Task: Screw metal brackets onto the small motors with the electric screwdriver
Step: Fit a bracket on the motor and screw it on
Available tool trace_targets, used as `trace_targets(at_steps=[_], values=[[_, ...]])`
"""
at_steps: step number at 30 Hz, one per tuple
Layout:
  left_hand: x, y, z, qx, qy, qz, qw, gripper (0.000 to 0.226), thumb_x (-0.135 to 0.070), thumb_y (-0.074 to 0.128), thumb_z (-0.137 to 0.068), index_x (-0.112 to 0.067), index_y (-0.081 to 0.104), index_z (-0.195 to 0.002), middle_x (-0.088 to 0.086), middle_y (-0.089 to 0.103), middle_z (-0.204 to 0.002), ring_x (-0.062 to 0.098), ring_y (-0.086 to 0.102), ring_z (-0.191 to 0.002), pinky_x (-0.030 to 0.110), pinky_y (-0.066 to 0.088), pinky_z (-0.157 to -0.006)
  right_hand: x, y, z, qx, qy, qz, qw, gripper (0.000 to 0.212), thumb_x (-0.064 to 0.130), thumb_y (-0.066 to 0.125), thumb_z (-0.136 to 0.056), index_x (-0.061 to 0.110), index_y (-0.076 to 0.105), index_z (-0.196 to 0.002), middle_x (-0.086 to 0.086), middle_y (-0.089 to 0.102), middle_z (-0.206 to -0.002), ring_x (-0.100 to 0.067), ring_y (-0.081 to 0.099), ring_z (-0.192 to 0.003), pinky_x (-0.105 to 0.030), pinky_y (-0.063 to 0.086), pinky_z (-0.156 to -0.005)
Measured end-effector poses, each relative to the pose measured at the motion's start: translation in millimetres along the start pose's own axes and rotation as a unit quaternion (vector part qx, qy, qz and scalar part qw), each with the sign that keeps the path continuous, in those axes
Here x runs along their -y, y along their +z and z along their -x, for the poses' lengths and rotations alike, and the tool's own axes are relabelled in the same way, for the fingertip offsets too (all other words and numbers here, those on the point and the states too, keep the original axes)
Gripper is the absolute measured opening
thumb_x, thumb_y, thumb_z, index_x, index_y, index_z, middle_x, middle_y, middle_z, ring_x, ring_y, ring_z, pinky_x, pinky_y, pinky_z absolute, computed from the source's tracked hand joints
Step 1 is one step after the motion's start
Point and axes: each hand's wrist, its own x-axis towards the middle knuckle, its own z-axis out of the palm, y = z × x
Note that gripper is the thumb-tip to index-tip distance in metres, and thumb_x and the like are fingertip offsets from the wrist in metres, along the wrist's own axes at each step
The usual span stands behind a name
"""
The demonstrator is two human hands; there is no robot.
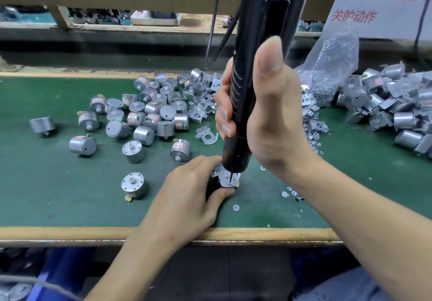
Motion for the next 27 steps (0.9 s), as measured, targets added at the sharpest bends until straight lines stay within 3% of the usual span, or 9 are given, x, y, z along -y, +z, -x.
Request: trace_targets(at_steps=[4, 7, 19, 24, 27], values=[[-0.2, 0.5, 1.0, -0.006, 0.001, -0.008, 1.000, 0.029, -0.031, 0.074, -0.084, -0.027, 0.058, -0.107, -0.028, 0.039, -0.079, 0.005, 0.037, -0.073, 0.026, 0.035, -0.065, 0.3, 2.0, 2.1, 0.015, -0.012, 0.009, 1.000, 0.085, 0.081, 0.059, -0.067, -0.001, 0.039, -0.074, 0.001, 0.046, -0.050, -0.017, 0.041, -0.037, -0.028, 0.035, -0.044], [-1.4, -0.4, 1.3, -0.009, 0.002, -0.015, 1.000, 0.028, -0.035, 0.073, -0.083, -0.028, 0.058, -0.106, -0.022, 0.041, -0.081, 0.013, 0.049, -0.075, 0.032, 0.043, -0.064, 0.2, 2.5, 2.7, 0.021, -0.013, 0.005, 1.000, 0.090, 0.080, 0.060, -0.068, -0.007, 0.037, -0.076, 0.000, 0.046, -0.050, -0.018, 0.041, -0.036, -0.027, 0.035, -0.045], [-3.3, -0.5, 2.3, -0.025, -0.014, -0.058, 0.998, 0.031, -0.041, 0.074, -0.081, -0.029, 0.061, -0.108, -0.023, 0.042, -0.084, 0.014, 0.055, -0.080, 0.030, 0.042, -0.061, -2.9, 2.8, 5.2, 0.006, -0.016, 0.017, 1.000, 0.064, 0.072, 0.059, -0.073, 0.010, 0.046, -0.076, 0.001, 0.046, -0.054, -0.018, 0.042, -0.040, -0.026, 0.037, -0.046], [-3.1, -0.8, 3.0, -0.023, -0.018, -0.057, 0.998, 0.031, -0.041, 0.074, -0.082, -0.031, 0.060, -0.107, -0.022, 0.041, -0.082, 0.013, 0.054, -0.079, 0.029, 0.039, -0.061, -3.2, 1.8, 6.6, -0.014, -0.035, 0.033, 0.999, 0.064, 0.070, 0.058, -0.075, 0.007, 0.046, -0.075, -0.003, 0.047, -0.053, -0.020, 0.044, -0.040, -0.028, 0.038, -0.045], [-3.2, -1.0, 2.9, -0.024, -0.021, -0.053, 0.998, 0.030, -0.041, 0.073, -0.082, -0.031, 0.059, -0.106, -0.020, 0.049, -0.083, 0.014, 0.055, -0.079, 0.030, 0.040, -0.060, -4.3, 0.6, 6.0, -0.028, -0.039, 0.041, 0.998, 0.074, 0.069, 0.058, -0.074, -0.003, 0.039, -0.073, -0.008, 0.045, -0.052, -0.022, 0.045, -0.040, -0.030, 0.038, -0.044]])
